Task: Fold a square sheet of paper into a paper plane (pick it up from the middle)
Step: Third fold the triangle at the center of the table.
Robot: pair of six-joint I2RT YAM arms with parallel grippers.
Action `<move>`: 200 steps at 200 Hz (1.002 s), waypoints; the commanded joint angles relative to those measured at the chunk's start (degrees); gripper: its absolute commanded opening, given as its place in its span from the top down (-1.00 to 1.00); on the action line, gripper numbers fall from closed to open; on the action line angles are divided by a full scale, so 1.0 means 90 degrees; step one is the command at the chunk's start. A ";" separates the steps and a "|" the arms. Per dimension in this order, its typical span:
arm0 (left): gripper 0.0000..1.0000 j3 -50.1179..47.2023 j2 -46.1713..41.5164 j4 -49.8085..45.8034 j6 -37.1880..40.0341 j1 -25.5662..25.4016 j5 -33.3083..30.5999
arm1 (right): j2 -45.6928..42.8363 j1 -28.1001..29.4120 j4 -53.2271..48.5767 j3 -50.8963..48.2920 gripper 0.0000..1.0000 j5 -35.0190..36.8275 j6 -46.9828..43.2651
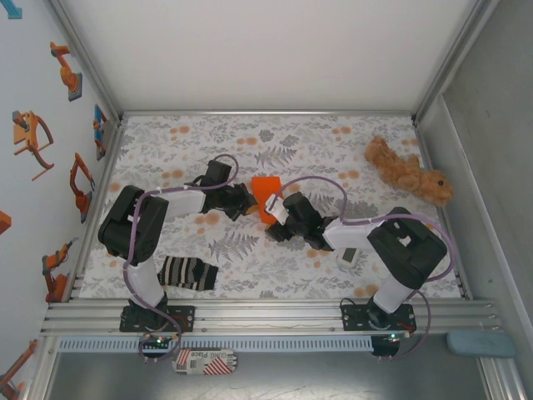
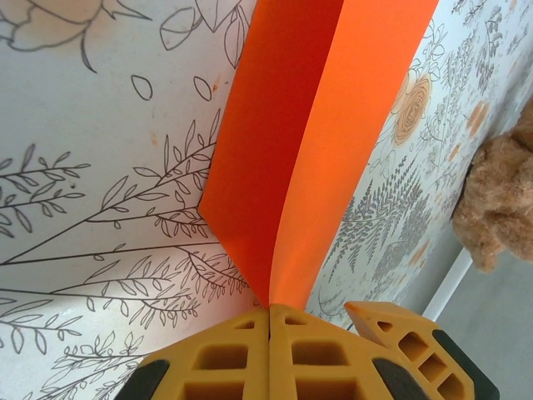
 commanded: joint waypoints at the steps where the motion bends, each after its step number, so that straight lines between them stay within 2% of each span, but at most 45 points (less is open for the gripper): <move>1: 1.00 0.0160 -0.0139 -0.0109 -0.0013 0.0021 0.0110 | 0.0044 0.0105 0.0212 0.0025 -0.37 0.0182 -0.0278; 42: 1.00 0.0158 -0.0097 -0.0148 -0.0003 0.0020 0.0121 | -0.0079 0.0124 0.0268 0.0032 -0.09 -0.0107 -0.0246; 134: 1.00 0.0102 -0.0012 -0.0129 0.0012 0.0005 0.0136 | -0.0197 0.0126 0.0645 0.0025 0.08 -0.0317 0.0162; 168: 1.00 0.0089 -0.0017 -0.0112 0.0009 0.0010 0.0133 | -0.0148 0.0129 0.0482 0.0087 0.34 -0.0504 0.0174; 200: 0.94 0.0091 -0.0071 -0.0148 0.0002 0.0010 0.0130 | -0.0111 0.0123 0.0336 0.0148 0.69 -0.0630 0.0163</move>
